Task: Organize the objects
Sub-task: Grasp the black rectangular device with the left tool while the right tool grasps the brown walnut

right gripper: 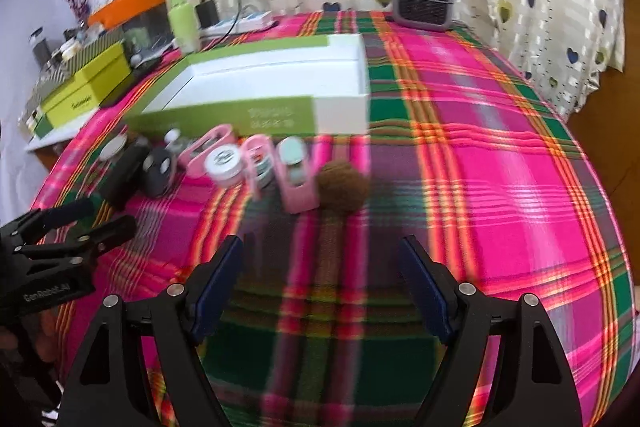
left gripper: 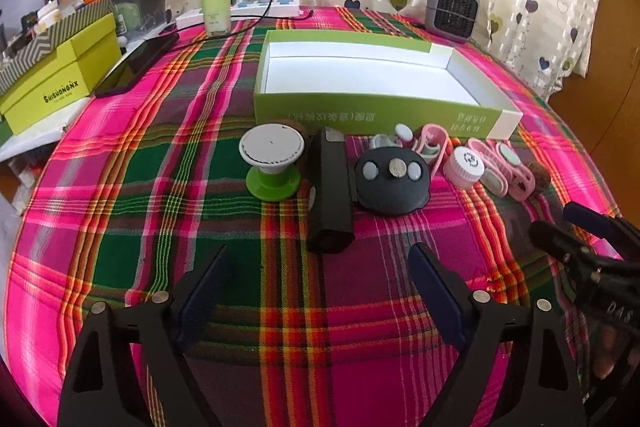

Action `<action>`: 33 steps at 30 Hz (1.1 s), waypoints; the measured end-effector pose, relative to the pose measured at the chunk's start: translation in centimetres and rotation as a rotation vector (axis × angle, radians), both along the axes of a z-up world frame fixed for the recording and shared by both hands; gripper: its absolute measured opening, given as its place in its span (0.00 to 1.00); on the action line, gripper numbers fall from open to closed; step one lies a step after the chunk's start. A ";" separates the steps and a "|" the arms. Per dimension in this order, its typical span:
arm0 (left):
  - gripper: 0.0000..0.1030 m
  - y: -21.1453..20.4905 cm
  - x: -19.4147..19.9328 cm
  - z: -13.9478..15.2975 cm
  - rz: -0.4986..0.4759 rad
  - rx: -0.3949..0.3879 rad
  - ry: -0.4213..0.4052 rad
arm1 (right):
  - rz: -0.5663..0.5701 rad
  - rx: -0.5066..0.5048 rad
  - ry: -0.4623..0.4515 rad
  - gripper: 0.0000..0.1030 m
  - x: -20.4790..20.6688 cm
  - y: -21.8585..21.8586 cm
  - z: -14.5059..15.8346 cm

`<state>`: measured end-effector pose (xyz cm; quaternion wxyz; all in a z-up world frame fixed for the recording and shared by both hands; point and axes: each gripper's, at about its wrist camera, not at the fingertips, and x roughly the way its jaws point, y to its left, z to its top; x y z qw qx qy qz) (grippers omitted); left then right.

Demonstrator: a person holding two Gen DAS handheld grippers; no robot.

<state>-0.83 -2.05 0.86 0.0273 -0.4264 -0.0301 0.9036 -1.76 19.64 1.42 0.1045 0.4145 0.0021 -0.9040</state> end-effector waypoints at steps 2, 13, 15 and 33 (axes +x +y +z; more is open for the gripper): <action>0.83 -0.1 0.0 0.1 -0.012 0.007 0.006 | 0.009 0.007 0.009 0.75 -0.1 0.4 0.2; 0.72 -0.7 -0.9 0.3 -0.020 0.054 0.007 | 0.028 -0.004 0.004 0.62 -1.7 1.2 0.5; 0.69 -0.6 -1.1 0.2 -0.017 0.044 0.006 | 0.032 -0.003 -0.002 0.57 -1.9 1.1 0.4; 0.46 -1.0 -2.8 0.5 -0.016 0.071 0.003 | 0.118 -0.066 -0.025 0.33 -4.2 1.1 0.8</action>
